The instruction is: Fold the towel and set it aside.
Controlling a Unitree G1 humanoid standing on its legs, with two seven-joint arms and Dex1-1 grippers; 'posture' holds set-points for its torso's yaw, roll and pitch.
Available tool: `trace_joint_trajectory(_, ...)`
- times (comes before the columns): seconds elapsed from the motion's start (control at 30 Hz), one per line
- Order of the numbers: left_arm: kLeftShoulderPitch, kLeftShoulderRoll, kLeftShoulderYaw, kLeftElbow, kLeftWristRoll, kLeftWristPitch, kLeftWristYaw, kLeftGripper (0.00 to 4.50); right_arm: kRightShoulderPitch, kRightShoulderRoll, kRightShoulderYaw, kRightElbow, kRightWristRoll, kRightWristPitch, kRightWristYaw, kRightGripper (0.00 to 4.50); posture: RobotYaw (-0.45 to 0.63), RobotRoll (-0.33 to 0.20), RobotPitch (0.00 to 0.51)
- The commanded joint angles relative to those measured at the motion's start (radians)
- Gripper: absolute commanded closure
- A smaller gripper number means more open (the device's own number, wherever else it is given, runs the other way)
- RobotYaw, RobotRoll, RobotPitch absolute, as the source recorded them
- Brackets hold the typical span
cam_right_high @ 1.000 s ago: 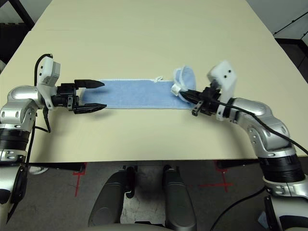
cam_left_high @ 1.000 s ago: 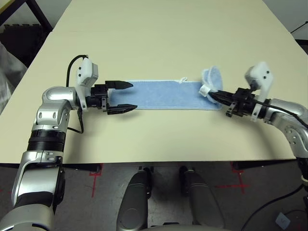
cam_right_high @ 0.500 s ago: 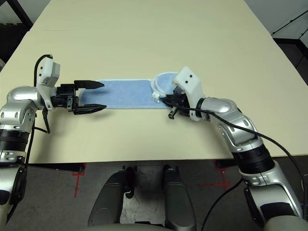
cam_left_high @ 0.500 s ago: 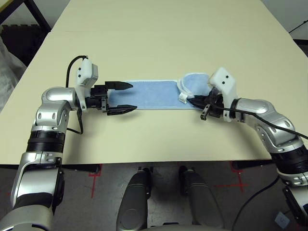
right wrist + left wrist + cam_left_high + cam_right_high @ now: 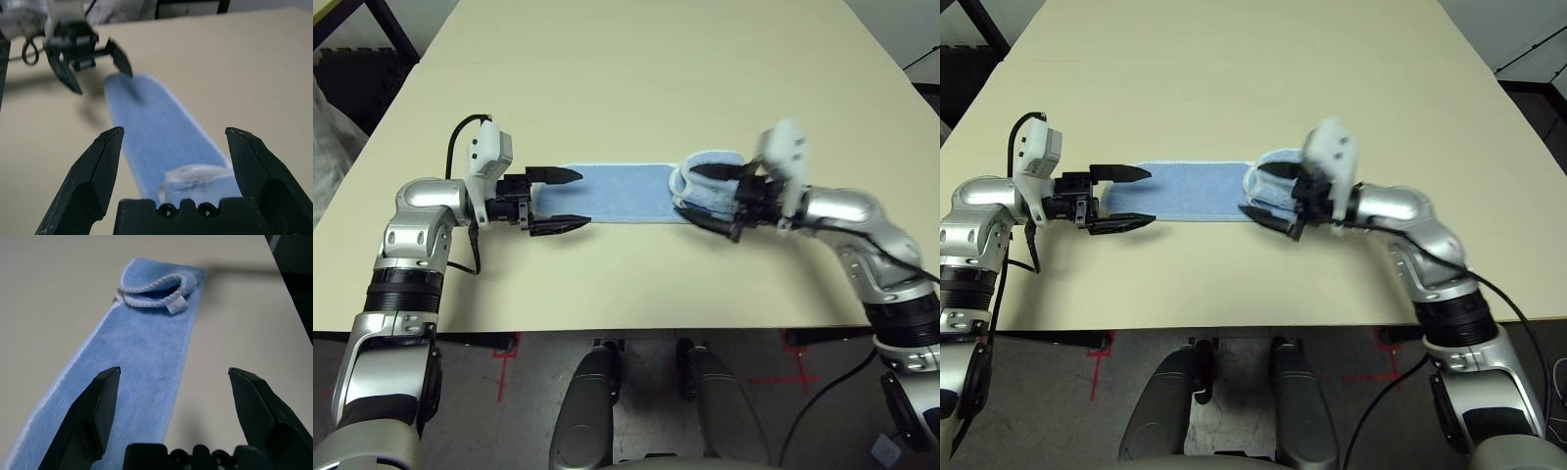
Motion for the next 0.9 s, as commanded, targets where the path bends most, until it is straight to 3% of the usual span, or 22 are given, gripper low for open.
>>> trace_joint_trajectory(0.03,0.008,0.003,-0.01,0.001,0.002,-0.003,-0.011,0.0,-0.042,-0.033,-0.059,0.137,-0.008,-0.124,0.063,0.01,0.03,0.0,0.189)
trace_joint_trajectory(0.2,0.009,-0.004,-0.014,0.0,0.004,-0.001,-0.004,0.0,-0.093,-0.055,-0.045,0.429,-0.086,-0.376,0.19,0.01,0.04,0.0,0.189)
trace_joint_trajectory(0.47,0.012,0.001,0.0,0.015,0.005,-0.005,0.015,0.0,-0.188,-0.038,-0.013,0.746,-0.15,-0.578,0.325,0.01,0.08,0.0,0.194)
trace_joint_trajectory(0.6,0.019,0.005,0.003,0.012,0.006,-0.008,0.027,0.0,-0.231,-0.019,-0.008,0.835,-0.151,-0.574,0.378,0.01,0.09,0.0,0.198)
trace_joint_trajectory(0.9,0.054,0.01,0.008,-0.038,-0.004,0.007,0.045,0.0,-0.329,0.131,0.026,0.924,-0.215,-0.593,0.296,0.01,0.13,0.0,0.199)
